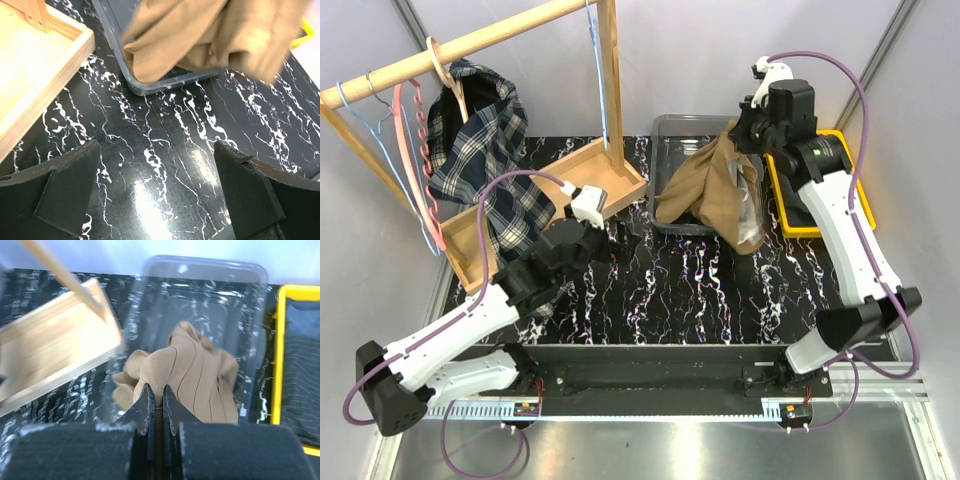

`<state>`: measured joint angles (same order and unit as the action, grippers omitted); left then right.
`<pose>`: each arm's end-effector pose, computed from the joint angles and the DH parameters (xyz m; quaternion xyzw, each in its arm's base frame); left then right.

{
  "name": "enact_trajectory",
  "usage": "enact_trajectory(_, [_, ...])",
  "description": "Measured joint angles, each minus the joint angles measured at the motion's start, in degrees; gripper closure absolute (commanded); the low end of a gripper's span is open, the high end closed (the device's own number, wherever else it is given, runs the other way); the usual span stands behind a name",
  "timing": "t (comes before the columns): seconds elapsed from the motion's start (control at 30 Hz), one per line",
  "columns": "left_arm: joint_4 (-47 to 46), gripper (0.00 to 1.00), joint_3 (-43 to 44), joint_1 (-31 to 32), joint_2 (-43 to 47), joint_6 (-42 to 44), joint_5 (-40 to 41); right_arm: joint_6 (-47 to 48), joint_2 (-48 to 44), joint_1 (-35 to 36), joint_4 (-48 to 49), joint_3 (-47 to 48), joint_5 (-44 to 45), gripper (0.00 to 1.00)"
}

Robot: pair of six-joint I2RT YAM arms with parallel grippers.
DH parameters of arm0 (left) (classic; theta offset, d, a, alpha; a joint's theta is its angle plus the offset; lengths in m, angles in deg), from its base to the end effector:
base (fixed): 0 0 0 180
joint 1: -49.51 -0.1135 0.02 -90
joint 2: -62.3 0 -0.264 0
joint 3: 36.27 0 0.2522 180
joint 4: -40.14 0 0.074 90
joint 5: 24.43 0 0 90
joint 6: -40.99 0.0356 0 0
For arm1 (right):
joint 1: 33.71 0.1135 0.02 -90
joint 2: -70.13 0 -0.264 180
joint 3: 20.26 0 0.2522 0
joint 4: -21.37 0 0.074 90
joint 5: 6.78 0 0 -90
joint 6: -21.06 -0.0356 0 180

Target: Place the skirt on the hanger

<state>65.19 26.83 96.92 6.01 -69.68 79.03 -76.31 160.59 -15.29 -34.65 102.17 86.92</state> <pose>0.1598 -0.1616 0.3290 0.1192 0.7987 -0.2471 0.5355 0.3196 0.1040 0.4664 -0.0632 0.8363 0.0950 0.5363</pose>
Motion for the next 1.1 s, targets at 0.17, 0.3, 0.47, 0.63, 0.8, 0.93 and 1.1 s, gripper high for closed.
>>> enact_trajectory(0.17, [0.79,0.01,0.0,-0.02,1.31,0.74,1.29,0.04,-3.3,0.0,-0.92,2.1,-5.42,1.0])
enact_trajectory(0.3, [1.6,0.01,0.0,-0.02,2.14,1.16,1.88,0.04,-3.39,0.0,-0.94,7.78,-9.86,1.0])
enact_trajectory(0.47, [1.77,0.01,0.0,-0.02,3.26,2.32,1.55,-0.02,-3.41,0.0,-1.4,15.67,-16.09,1.0])
enact_trajectory(0.63, [0.28,0.01,-0.24,-0.02,5.44,4.0,1.11,-0.63,-3.41,0.0,-2.71,23.89,-22.62,1.0])
enact_trajectory(0.8, [-0.63,0.01,-0.24,-0.02,6.49,5.29,0.72,-2.19,-4.04,0.0,-4.13,26.64,-25.88,1.0])
enact_trajectory(0.93, [-0.68,0.01,-0.24,-0.02,6.49,6.45,-1.16,-5.16,-6.27,0.55,-3.23,20.61,-27.39,1.0])
enact_trajectory(1.1, [-1.38,0.01,-0.46,-0.02,6.51,7.52,-5.51,-7.5,-9.7,7.06,-0.37,3.15,-22.49,1.0])
